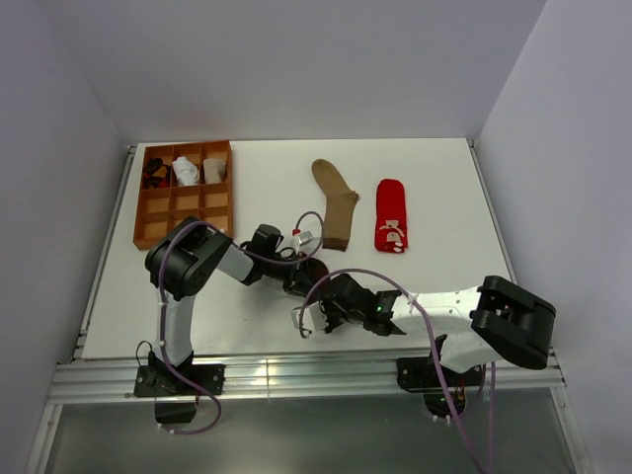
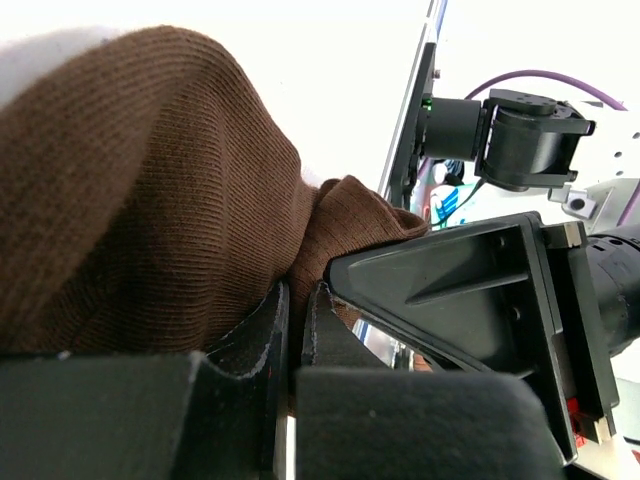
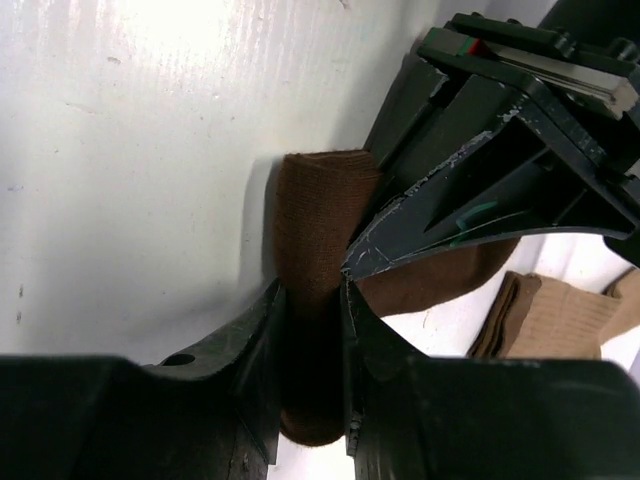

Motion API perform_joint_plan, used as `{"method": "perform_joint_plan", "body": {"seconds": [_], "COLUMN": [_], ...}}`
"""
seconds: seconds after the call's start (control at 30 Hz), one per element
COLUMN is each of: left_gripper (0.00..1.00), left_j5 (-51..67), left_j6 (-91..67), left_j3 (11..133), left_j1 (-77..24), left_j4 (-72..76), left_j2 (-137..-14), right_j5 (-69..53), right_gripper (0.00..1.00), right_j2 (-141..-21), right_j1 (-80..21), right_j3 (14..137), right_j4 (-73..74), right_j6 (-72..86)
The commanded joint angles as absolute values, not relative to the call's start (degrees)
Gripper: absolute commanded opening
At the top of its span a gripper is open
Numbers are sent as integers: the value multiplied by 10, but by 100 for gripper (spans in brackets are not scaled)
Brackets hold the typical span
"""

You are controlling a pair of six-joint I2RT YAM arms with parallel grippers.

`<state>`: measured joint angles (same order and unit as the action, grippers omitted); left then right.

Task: Roll the socks
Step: Roll the sock at the center of the board.

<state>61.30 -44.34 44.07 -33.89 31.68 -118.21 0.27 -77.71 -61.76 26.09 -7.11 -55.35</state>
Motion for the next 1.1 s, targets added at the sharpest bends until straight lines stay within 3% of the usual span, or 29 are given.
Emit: {"method": "perform_joint_plan", "body": {"seconds": [0.0, 0.17, 0.4, 0.7, 1.07], "left_gripper": [0, 9, 37, 38, 26], "left_j5": [478, 430, 361, 266, 231], "left_j6": [-371, -375, -370, -363, -332], "left_j3": [403, 431, 474, 493, 529], "left_j1": [-345, -344, -344, -340, -339], "left_j4": [201, 166, 99, 30, -48], "left_j2": [-1214, -1143, -1078, -1020, -1041], "right_j5": [-26, -32, -26, -19, -16], "right_gripper": [23, 20, 18, 18, 18], "right_j2": [-800, -786, -776, -768, -756], "right_j1": [-601, -593, -594, -593, -594], "right_j3": [289, 305, 299, 301, 321], "right_j4": [-5, 54, 97, 129, 153], "right_j6": [-546, -542, -536, -520, -508]}}
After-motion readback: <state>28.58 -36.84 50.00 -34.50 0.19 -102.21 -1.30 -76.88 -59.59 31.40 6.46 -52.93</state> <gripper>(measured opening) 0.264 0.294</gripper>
